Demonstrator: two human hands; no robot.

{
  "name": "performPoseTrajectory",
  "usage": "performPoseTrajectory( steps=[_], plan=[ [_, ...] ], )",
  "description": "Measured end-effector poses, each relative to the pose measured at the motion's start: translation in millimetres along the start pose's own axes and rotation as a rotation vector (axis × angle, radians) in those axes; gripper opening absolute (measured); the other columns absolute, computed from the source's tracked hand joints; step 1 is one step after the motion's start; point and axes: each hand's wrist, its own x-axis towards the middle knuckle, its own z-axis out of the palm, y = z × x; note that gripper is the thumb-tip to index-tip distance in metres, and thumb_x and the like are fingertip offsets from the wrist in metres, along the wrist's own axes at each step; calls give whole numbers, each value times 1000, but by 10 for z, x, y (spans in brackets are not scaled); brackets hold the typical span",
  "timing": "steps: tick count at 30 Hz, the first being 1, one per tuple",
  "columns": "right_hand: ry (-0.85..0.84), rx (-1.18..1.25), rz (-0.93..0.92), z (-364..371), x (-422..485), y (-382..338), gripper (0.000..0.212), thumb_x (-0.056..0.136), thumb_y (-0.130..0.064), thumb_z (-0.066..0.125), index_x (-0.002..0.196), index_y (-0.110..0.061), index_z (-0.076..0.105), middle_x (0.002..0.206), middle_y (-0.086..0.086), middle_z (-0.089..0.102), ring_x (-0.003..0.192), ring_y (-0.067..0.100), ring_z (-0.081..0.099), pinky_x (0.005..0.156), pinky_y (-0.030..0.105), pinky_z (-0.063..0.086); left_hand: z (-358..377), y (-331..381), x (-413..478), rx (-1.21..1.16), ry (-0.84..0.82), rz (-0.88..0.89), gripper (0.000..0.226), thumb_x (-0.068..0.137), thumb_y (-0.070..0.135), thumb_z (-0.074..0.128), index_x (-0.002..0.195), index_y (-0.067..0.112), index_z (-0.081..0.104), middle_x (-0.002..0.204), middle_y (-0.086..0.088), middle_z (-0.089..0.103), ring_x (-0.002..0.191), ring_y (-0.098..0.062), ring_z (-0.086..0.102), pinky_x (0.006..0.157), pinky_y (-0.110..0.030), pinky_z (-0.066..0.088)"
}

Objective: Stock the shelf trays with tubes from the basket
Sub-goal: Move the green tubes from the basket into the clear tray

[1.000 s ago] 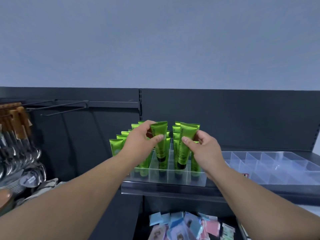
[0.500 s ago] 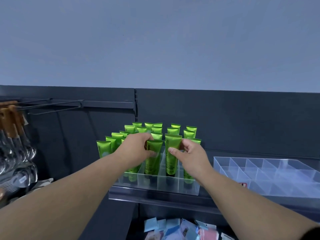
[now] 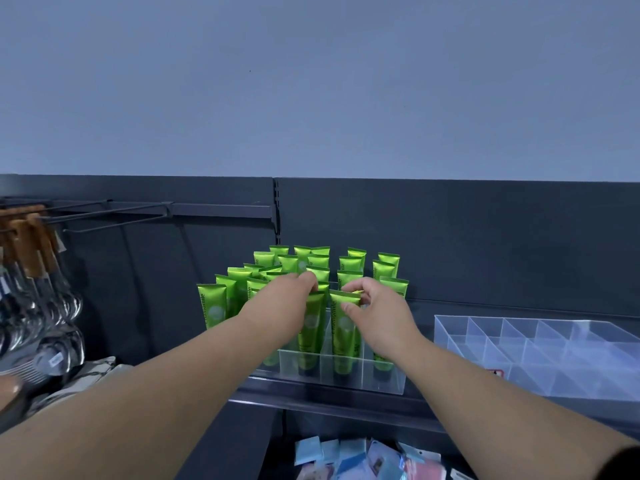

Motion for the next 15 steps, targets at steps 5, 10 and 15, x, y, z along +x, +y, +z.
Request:
performPoseTrajectory(
  steps=[5,10,15],
  plan=[
    [21,-25,-28,8,-8,-11,15,93,-23,61,106,-32,62,110,-11,62,86,5,60,56,8,39,45,-14,-28,136,104,126,44,90,-1,50,128,20,46,123,1,52,113,-19,49,91,-33,46],
    [44,0,-37,-29,-36,-12,17,90,-19,66,99,-32,60,101,-16,59,86,-3,53,58,2,36,75,-65,-36,164,135,149,46,90,3,53,132,21,43,130,2,49,120,-18,46,101,-31,39],
    [104,-10,-15,-76,-148,-35,21,86,-21,69,105,-28,63,97,-18,58,88,0,54,71,10,37,66,-1,-129,152,173,167,51,94,19,53,141,21,34,139,3,42,128,-17,40,107,-30,31]
  ],
)
